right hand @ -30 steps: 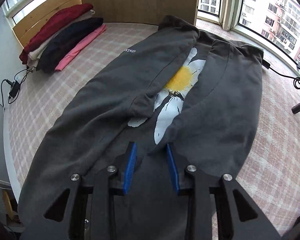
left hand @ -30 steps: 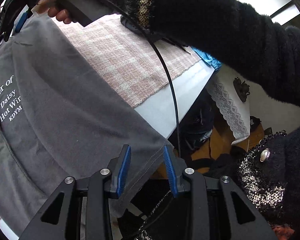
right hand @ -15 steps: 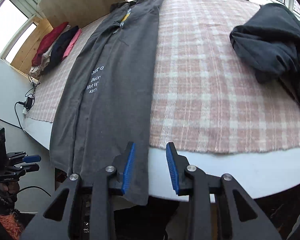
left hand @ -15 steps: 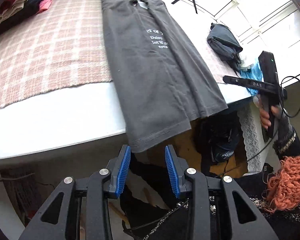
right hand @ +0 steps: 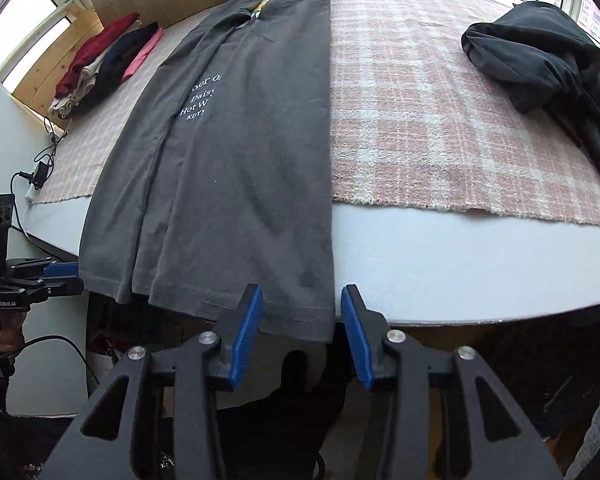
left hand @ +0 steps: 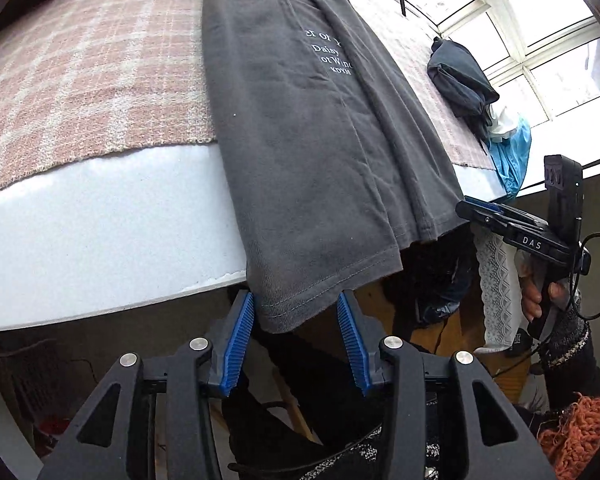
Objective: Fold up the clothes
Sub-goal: 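Grasp the hem end of the grey sweatshirt strip with both tools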
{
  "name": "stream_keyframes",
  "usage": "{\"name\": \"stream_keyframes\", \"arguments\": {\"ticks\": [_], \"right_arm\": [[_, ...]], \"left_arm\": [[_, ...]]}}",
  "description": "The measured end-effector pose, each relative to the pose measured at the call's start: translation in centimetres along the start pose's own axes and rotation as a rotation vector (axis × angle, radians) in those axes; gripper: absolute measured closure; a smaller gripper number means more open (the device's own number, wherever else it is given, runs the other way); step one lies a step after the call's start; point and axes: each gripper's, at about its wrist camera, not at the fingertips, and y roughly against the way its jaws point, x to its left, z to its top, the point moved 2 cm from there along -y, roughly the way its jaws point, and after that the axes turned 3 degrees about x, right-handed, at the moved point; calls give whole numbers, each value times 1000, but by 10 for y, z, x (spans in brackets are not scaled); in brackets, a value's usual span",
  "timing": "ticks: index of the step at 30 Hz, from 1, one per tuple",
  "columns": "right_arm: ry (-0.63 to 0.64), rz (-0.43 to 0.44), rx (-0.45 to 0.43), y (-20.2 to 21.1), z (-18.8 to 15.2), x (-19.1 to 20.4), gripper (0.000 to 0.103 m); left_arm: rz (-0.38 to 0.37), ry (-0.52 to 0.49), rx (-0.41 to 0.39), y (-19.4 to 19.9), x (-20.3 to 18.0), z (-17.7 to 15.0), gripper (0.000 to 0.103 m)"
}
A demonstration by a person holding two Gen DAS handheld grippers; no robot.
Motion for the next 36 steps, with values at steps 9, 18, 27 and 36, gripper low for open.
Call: {"name": "stream_keyframes", "arguments": {"ticks": [9, 18, 27, 36], "right_arm": [[39, 17, 22, -3, 3, 7, 82], [-187, 298, -21, 18, 16, -20, 93], [-245, 463, -147, 63, 118, -28, 93], [-227, 378, 15, -13, 280, -61, 75]], "left_arm": [[-41, -13, -17, -1, -2, 4, 94], [-153, -36, -69, 42, -8, 15, 97], [-127, -114, -194, 95, -18, 109, 97], [90, -62, -106, 40, 26, 260, 78]]}}
